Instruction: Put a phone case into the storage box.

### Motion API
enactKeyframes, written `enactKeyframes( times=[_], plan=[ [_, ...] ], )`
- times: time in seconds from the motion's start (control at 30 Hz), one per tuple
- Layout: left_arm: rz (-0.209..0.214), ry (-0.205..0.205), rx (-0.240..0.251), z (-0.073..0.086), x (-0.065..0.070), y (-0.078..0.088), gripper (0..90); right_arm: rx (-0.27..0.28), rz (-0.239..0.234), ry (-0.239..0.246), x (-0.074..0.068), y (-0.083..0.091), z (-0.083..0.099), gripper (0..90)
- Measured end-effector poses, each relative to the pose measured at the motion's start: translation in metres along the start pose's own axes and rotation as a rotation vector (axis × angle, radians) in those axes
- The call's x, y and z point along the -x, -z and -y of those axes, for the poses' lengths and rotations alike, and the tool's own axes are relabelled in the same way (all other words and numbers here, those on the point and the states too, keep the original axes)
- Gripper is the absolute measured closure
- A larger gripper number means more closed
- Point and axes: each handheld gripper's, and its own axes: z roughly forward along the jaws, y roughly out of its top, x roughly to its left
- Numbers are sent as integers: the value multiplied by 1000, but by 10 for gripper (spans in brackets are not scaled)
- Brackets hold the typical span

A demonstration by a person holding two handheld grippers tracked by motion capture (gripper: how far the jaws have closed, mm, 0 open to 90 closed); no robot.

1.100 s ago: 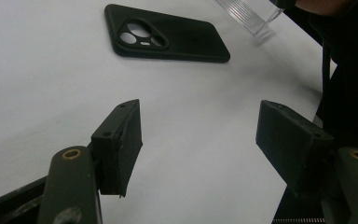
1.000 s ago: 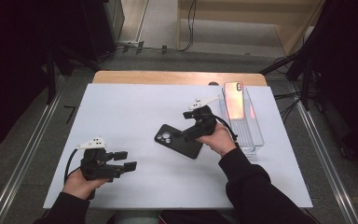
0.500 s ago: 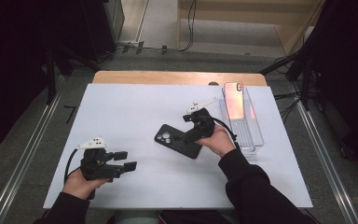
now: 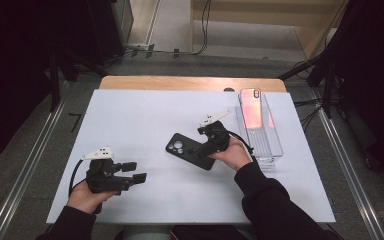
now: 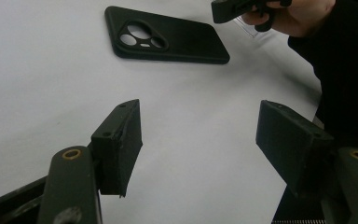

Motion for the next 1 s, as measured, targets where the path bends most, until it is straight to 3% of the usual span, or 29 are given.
enactKeyframes(
  times=[0.37, 0.6, 1.0],
  plan=[
    [1, -1, 0, 0, 0, 0, 322, -36, 6, 10, 1, -10, 9, 0],
    [1, -1, 1, 0, 0, 0, 322, -81, 39, 36, 1, -18, 15, 0],
    [2, 0, 2, -1, 0, 0, 321, -153, 55, 61, -1, -29, 21, 0]
  ],
)
